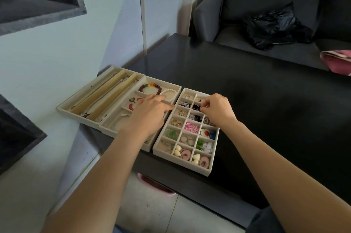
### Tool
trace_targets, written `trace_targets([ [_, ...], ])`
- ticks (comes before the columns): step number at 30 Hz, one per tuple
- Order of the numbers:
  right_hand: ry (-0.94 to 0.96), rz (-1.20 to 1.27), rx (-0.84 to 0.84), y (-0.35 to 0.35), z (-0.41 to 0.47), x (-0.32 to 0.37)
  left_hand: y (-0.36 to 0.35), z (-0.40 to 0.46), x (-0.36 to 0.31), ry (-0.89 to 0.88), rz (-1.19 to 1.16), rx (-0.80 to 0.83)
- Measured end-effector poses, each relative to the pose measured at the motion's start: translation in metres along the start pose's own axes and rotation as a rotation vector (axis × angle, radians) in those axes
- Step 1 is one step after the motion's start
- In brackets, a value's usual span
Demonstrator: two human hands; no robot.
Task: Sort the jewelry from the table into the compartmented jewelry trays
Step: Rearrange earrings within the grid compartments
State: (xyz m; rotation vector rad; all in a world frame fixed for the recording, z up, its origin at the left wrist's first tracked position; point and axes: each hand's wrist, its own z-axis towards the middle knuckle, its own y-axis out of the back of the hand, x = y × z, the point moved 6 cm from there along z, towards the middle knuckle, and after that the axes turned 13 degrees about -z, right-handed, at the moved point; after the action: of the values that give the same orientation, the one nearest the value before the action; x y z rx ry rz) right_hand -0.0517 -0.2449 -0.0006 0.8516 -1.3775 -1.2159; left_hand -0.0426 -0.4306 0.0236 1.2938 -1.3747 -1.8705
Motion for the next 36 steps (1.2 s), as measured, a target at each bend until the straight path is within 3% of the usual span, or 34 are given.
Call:
trace_targets([
  [15, -0.02, 0.039, 0.126, -0.003, 0.004, 0.001, 0.001, 0.001, -0.002, 0.004, -0.017, -0.004],
  [21, -0.032, 0.125, 0.072, 0.022, 0.001, -0.006, 0.002, 0.001, -0.002, 0.004, -0.027, -0.014],
  [27, 0.059, 0.025, 0.173, 0.021, -0.008, -0.004, 0.001, 0.001, -0.002, 0.003, -0.026, -0.011],
  [36, 0.096, -0.067, 0.191, 0.012, -0.011, -0.003, 0.0, 0.003, -0.007, -0.019, 0.008, -0.008],
])
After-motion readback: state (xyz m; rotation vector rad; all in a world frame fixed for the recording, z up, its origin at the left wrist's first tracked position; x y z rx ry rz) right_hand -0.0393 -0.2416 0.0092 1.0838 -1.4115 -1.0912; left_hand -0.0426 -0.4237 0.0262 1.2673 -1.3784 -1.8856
